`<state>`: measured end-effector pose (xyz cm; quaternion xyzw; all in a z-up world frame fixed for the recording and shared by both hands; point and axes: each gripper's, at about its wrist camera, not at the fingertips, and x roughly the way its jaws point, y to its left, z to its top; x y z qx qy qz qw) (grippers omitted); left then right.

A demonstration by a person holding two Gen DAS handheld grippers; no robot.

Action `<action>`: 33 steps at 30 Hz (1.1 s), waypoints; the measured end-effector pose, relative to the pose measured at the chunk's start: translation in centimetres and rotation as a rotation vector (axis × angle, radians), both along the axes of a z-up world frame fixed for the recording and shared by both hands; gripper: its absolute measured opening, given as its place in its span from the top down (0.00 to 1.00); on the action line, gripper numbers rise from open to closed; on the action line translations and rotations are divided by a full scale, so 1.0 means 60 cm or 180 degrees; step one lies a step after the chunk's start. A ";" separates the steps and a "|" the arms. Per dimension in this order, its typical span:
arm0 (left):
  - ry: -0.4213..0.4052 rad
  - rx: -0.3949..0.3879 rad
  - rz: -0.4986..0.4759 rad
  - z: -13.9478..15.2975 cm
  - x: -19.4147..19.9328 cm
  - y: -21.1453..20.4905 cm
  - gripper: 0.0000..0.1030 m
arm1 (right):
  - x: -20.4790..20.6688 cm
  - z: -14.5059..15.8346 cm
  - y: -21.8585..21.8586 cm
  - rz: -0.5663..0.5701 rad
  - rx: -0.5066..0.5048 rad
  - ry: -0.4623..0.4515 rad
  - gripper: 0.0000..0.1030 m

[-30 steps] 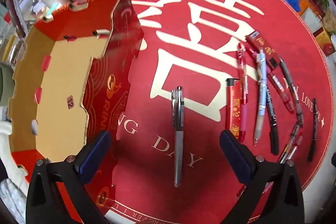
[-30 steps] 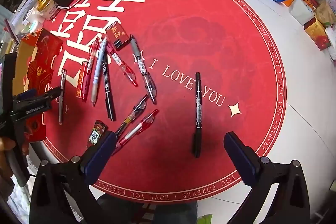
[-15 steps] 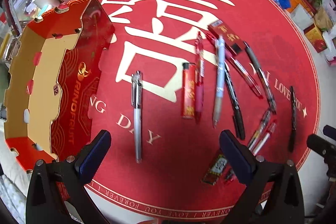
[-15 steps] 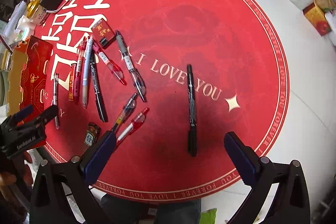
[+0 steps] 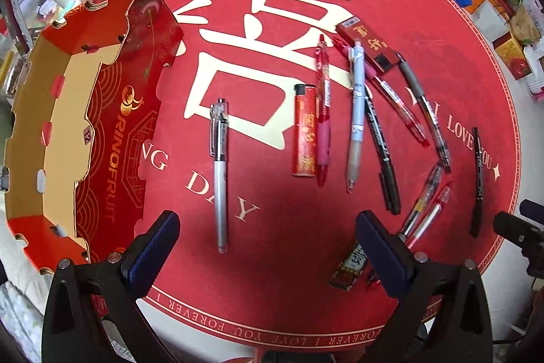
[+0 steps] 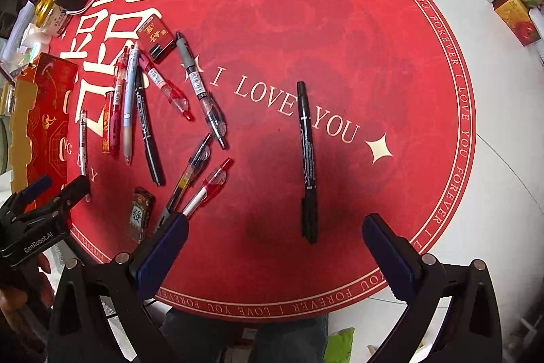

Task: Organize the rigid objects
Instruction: 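Move the left tool toward the silver pen while the right tool approaches the black marker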

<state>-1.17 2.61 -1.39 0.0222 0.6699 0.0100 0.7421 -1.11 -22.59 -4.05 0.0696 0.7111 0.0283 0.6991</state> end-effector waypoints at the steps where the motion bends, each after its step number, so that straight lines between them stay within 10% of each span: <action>1: 0.0006 -0.0002 0.0015 -0.002 0.001 0.003 0.00 | 0.002 0.000 -0.002 -0.0005 -0.0003 0.0005 0.00; 33: 0.0200 0.0173 0.0143 -0.110 0.030 0.091 0.00 | 0.026 -0.036 -0.031 -0.0050 -0.0065 0.0192 0.00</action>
